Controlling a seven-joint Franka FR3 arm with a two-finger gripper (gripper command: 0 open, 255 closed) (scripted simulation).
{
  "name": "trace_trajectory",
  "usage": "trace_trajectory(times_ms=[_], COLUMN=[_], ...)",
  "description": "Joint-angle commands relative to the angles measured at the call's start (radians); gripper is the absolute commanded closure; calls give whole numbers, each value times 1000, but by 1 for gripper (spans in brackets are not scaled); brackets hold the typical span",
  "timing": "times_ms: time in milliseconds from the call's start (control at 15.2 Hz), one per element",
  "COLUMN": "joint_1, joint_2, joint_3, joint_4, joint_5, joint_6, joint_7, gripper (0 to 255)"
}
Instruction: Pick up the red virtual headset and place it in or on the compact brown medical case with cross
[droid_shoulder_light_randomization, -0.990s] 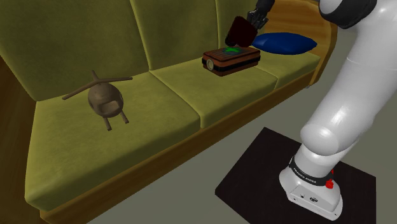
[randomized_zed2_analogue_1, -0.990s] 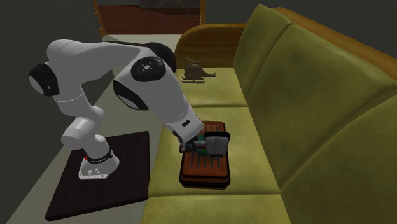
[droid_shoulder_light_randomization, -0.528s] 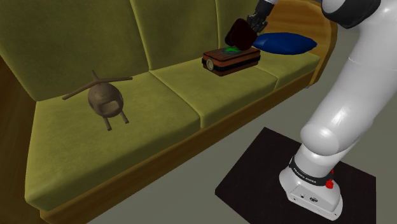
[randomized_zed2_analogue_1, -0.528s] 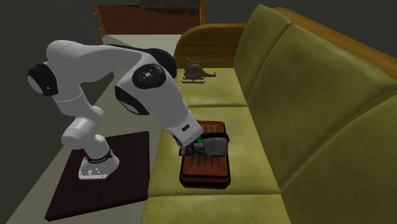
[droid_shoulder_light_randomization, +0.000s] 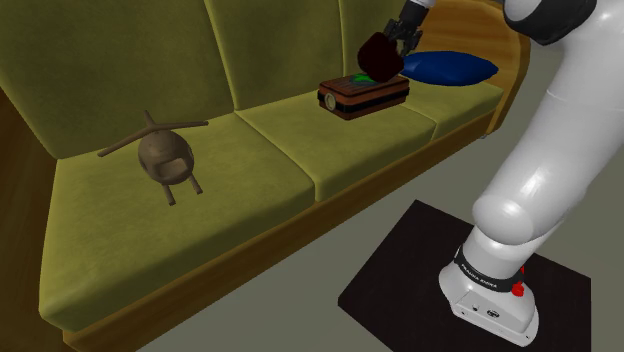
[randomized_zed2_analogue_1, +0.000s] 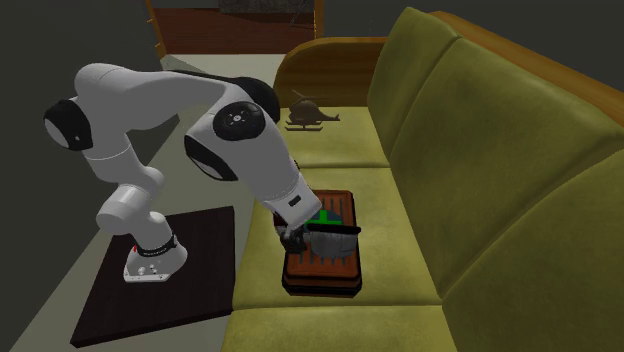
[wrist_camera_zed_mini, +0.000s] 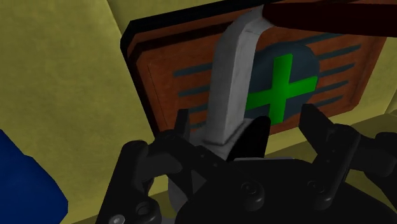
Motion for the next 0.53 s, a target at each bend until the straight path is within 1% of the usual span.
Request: trace_trajectory(times_ms=[0,198,462], joint_1=[-7,-26,-26], joint_2=[5,24,24], joint_3=[-6,-22,-22], joint_4=[36,147,147], joint_5=[2,11,11], joint_6=[-35,-135,-135], joint_7=[-1,0,0], gripper=[0,0,0])
